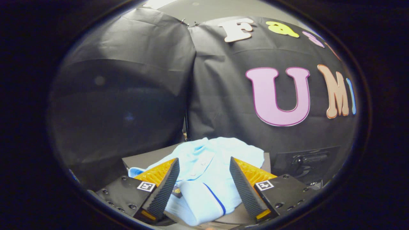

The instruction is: Put the clothes into the washing machine and then close the washing machine lid.

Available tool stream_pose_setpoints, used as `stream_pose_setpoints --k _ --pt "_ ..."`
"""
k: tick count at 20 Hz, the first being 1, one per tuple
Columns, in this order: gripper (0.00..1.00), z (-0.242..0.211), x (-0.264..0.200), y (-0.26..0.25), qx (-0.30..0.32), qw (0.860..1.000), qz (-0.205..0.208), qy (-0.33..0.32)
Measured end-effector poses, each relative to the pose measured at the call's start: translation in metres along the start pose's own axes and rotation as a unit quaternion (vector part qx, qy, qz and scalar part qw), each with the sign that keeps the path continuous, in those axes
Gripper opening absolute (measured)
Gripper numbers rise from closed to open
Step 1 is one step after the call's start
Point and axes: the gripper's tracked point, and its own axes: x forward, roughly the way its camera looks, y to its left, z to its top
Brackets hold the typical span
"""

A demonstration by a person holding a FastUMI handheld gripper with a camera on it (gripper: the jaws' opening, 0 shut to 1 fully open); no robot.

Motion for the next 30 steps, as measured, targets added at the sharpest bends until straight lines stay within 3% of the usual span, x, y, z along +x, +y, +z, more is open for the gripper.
stream_pose_setpoints --k 7,11,17,19,24,25,27,30 --pt "0.98 -0.022 0.053 0.004 -0.038 0.995 -0.012 0.093" --pt "0.98 -0.052 0.060 0.003 -0.020 0.984 -0.008 0.175" --pt "0.98 -0.056 0.063 0.004 -0.009 0.981 0.004 0.192" --pt "0.93 -0.056 0.064 0.008 -0.002 0.981 0.000 0.196" --pt "0.37 -0.054 0.059 0.014 -0.009 0.981 -0.010 0.196" --pt "0.37 -0.051 0.060 0.012 -0.016 0.982 -0.016 0.189" --pt "0.12 -0.052 0.059 0.014 -0.007 0.982 -0.021 0.189" --pt "0.12 -0.050 0.050 0.011 0.012 0.982 -0.020 0.189"
